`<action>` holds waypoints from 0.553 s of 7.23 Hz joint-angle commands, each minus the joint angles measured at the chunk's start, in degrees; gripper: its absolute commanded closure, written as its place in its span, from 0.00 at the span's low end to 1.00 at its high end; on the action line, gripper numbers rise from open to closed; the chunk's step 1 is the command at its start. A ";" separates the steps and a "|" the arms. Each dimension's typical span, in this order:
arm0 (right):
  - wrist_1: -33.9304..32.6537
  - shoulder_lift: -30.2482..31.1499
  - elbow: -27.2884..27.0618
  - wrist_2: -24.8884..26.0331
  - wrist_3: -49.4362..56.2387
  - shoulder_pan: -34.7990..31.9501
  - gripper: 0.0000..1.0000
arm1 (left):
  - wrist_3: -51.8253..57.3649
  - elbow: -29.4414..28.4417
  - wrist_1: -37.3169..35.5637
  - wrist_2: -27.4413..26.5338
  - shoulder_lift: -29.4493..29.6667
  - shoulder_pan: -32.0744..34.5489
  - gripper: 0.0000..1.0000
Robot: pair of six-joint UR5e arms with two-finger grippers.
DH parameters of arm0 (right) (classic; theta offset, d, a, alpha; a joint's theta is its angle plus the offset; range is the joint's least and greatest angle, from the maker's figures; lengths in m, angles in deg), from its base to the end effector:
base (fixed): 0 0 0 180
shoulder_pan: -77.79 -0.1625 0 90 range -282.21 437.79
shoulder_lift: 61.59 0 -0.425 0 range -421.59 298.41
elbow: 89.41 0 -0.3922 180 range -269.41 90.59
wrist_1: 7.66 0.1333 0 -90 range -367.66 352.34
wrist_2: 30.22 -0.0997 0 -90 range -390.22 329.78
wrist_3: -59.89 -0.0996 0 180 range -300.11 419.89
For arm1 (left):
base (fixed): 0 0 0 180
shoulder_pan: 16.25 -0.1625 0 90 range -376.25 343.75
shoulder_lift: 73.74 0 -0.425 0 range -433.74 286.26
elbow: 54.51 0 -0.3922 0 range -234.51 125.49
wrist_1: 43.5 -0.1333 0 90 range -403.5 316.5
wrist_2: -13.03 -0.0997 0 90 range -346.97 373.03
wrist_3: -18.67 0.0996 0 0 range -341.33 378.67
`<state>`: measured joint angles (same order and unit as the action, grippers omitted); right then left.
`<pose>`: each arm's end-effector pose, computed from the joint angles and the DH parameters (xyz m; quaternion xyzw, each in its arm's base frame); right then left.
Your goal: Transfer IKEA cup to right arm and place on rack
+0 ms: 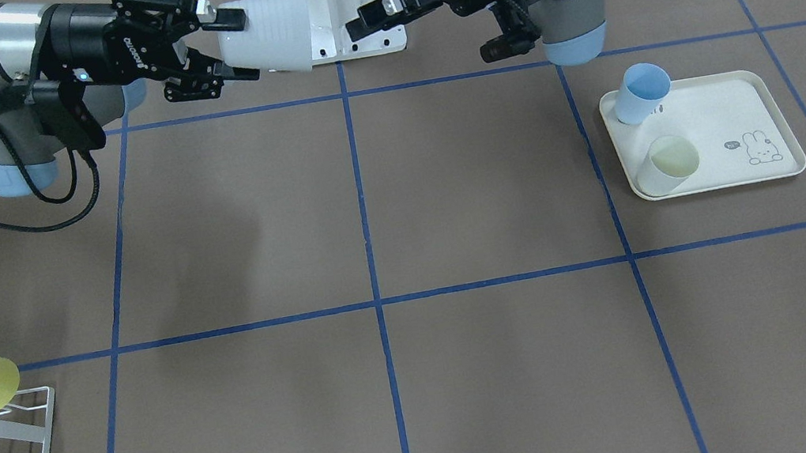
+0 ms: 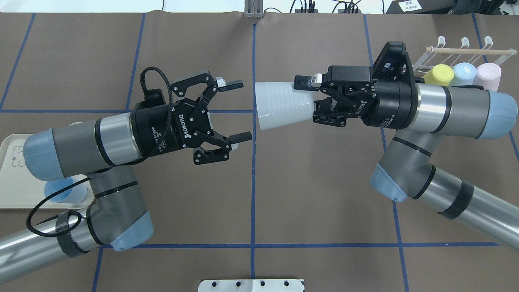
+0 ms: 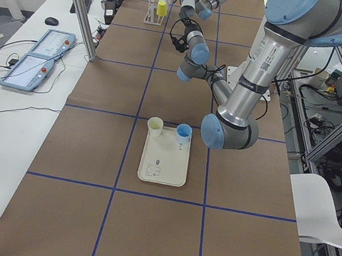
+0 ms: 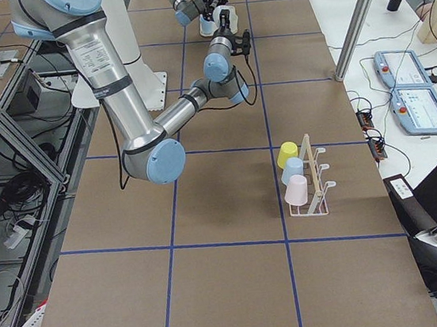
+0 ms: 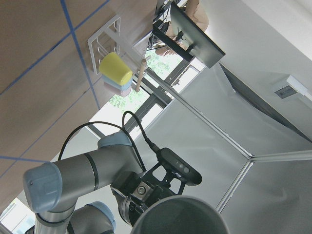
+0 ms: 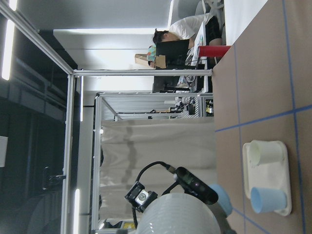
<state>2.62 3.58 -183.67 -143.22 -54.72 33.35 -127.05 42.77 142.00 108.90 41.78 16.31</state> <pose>-0.3115 -0.4377 0.2223 0.0686 -0.8873 0.0890 0.4474 0.3794 -0.3883 0.1939 -0.2023 0.8760 -0.2702 0.3446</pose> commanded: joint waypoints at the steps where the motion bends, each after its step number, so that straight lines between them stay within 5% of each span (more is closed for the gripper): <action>1: -12.42 0.31 0.13 -7.10 10.08 -6.15 0.70 | 11.62 -0.86 -0.92 1.33 -6.51 1.27 0.00; 3: -29.00 0.22 0.40 -17.30 24.51 -15.03 0.72 | 22.28 -1.66 -12.81 14.45 -7.33 10.97 0.00; 4: -38.48 -0.04 0.40 -17.42 32.18 -17.59 0.72 | 27.28 -1.66 -18.62 22.62 -7.33 16.51 0.00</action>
<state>-24.56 3.75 -183.33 -158.47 -32.29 19.60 -105.69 41.25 130.56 122.40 34.68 26.37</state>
